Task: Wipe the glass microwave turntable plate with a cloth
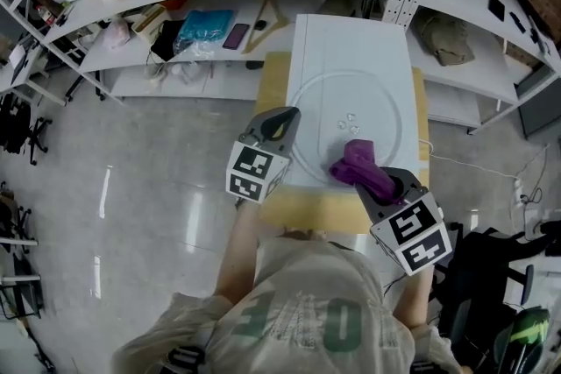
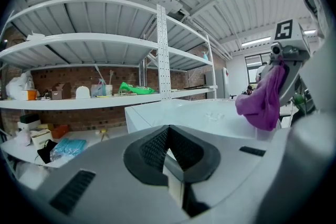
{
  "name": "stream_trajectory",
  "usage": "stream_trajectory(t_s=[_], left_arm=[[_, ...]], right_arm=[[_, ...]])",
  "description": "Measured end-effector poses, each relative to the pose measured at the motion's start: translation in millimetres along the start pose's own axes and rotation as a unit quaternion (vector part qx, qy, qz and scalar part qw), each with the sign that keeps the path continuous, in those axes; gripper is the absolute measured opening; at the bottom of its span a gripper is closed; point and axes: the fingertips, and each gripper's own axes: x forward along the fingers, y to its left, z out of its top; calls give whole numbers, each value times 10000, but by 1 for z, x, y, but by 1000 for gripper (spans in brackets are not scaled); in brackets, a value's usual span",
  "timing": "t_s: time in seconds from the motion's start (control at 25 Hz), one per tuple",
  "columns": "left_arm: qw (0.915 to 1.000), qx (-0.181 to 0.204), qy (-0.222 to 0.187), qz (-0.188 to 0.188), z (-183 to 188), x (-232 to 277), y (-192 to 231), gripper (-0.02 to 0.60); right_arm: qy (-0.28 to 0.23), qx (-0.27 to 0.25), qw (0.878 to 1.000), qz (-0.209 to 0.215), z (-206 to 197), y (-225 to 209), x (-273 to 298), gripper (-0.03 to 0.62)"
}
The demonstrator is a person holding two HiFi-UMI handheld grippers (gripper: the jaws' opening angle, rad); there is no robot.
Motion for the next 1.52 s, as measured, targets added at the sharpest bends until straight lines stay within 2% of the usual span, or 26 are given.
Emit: stream_trajectory(t_s=[0.28, 0.6, 0.76, 0.92, 1.24, 1.52], left_arm=[[9995, -260, -167, -90, 0, 1, -1, 2], [9980, -494, -314, -250, 0, -1, -2, 2], [9970, -589, -390, -327, 1, 0, -2, 2], [9973, -523, -370, -354, 2, 0, -2, 2], [9975, -484, -358, -378, 2, 0, -3, 2], [9977, -476, -328, -352, 0, -2, -2, 2]], right_arm=[[159, -441, 9983, 351, 26, 17, 31, 55], [215, -746, 9955, 552, 53, 22, 67, 55], [262, -891, 9946, 460, 65, 7, 83, 55], [247, -882, 9952, 338, 74, -7, 92, 55], [173, -721, 9970, -238, 87, -43, 108, 55], [109, -715, 9972, -212, 90, -43, 111, 55]])
